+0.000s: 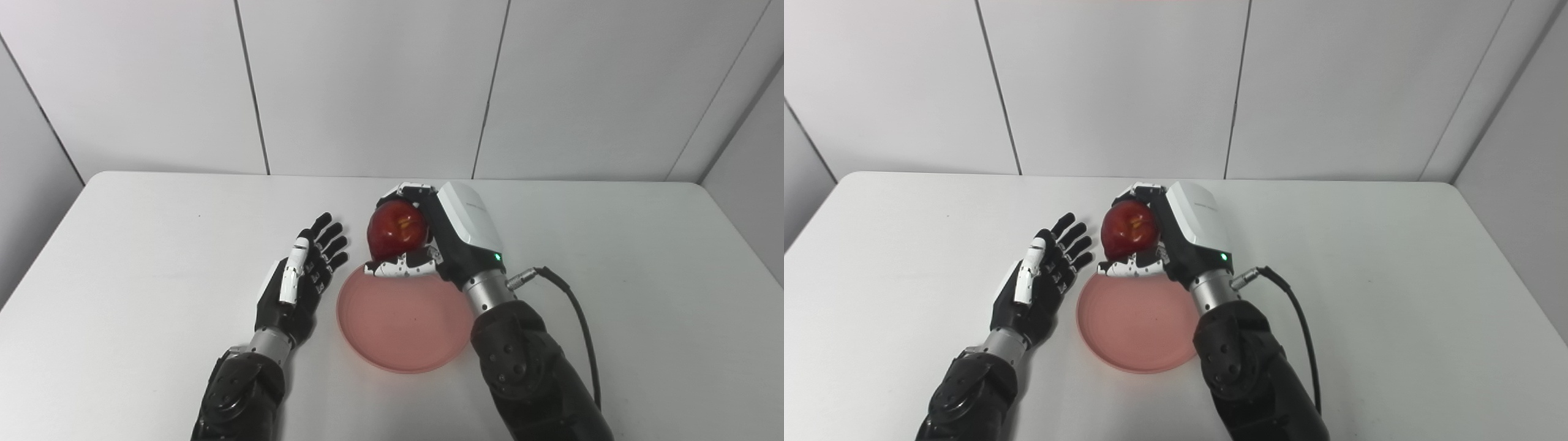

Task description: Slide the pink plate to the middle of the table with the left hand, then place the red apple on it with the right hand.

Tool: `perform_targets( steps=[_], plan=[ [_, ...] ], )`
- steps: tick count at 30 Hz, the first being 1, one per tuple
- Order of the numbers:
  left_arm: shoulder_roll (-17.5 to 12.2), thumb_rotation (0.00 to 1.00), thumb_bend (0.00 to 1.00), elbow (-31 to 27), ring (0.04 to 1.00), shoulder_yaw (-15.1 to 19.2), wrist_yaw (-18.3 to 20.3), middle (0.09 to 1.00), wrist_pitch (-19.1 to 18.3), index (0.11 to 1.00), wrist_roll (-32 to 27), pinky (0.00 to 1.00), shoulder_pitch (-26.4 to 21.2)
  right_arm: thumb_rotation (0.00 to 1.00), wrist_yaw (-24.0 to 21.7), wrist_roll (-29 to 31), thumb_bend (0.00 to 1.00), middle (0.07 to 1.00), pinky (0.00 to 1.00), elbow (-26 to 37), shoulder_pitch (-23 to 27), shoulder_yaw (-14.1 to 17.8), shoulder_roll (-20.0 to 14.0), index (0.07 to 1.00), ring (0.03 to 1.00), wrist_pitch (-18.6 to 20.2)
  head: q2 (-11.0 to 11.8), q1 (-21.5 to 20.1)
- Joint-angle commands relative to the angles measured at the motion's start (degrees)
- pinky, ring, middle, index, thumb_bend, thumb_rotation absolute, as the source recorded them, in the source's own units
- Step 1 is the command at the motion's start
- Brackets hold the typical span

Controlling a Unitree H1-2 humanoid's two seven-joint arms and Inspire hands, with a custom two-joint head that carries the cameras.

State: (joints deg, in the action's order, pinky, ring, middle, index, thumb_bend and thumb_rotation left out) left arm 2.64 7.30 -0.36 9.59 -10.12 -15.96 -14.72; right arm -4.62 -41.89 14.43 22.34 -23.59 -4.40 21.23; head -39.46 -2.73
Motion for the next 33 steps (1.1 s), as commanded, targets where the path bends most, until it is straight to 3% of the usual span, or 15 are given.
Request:
perform_targets(
  steps=[1, 33],
  plan=[
    [0.4, 1.0, 0.37, 0.7, 0.926, 0.1, -0.8, 0.929, -1.9, 0.897, 0.2, 0.91, 1.0, 0.13, 0.4, 0.2, 0.52, 0.437, 0.26, 1.3, 1.4, 0.0, 0.6, 0.486, 0.337, -3.6, -0.2, 0.4],
    [1.0, 1.0, 0.37, -0.5, 0.917, 0.2, -2.4, 0.92, -2.3, 0.9, 1.6, 0.9, 1.0, 0.13, 0.2, 0.0, 0.52, 0.453, 0.26, -8.6, -3.5, -0.2, -1.3, 0.486, 0.351, -6.1, -2.7, 2.1]
  ],
)
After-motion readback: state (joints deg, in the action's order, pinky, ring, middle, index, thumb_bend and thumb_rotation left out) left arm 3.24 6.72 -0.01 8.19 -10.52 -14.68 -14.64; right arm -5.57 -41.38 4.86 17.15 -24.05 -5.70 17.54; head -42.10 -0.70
